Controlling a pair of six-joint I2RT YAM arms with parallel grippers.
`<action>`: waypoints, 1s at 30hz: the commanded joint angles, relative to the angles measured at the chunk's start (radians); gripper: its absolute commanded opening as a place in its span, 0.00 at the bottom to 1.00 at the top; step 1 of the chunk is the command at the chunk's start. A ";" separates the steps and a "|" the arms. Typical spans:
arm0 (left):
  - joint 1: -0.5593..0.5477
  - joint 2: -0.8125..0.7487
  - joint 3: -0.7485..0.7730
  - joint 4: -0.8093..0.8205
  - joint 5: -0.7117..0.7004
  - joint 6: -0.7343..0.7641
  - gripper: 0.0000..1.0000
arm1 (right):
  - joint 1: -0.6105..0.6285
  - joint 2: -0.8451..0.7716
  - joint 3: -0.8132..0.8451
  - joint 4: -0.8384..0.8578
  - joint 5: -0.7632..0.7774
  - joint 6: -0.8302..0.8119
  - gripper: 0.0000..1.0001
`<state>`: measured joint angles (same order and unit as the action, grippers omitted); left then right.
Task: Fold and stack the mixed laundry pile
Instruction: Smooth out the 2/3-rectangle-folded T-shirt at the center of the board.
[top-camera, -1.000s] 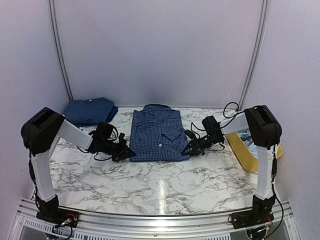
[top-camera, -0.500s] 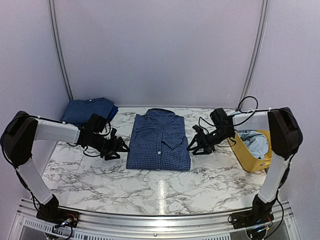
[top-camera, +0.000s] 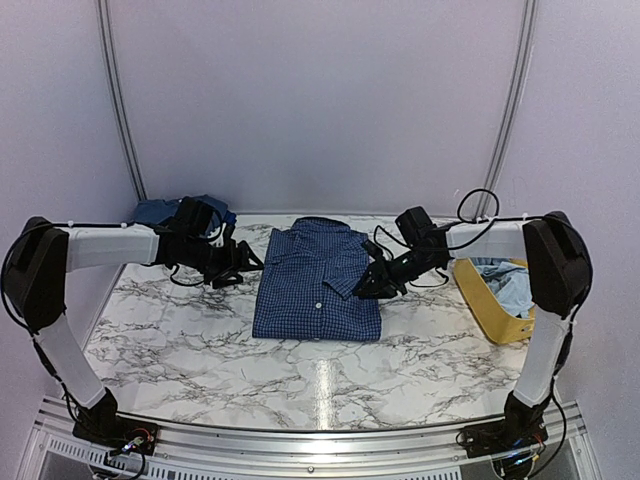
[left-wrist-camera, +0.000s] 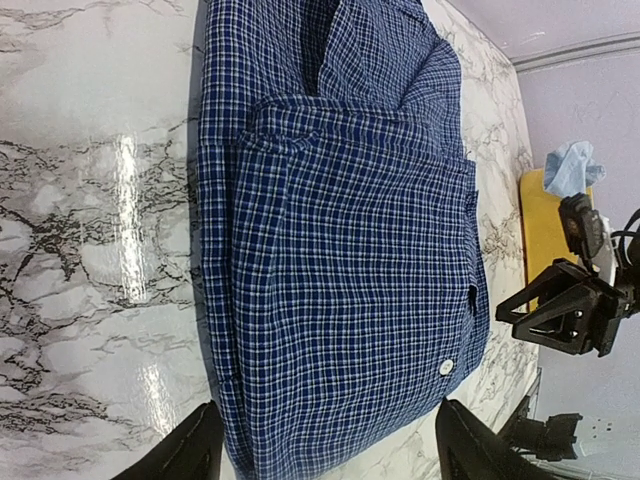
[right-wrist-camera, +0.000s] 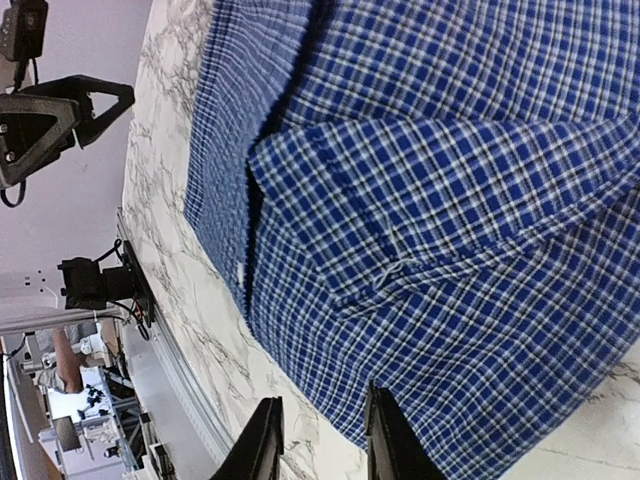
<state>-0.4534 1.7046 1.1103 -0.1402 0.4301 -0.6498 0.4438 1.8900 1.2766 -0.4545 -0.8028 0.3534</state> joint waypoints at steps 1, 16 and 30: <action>-0.002 0.021 0.017 -0.020 0.012 0.010 0.76 | 0.014 0.062 -0.013 0.092 0.008 0.041 0.22; -0.001 0.041 0.038 -0.015 0.014 0.012 0.76 | 0.019 0.352 0.354 0.166 0.024 0.116 0.18; 0.001 0.106 0.111 -0.017 0.004 0.041 0.78 | 0.018 0.546 0.603 0.218 0.001 0.204 0.19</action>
<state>-0.4534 1.7851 1.1671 -0.1425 0.4362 -0.6411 0.4564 2.3920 1.8381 -0.2539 -0.7982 0.5320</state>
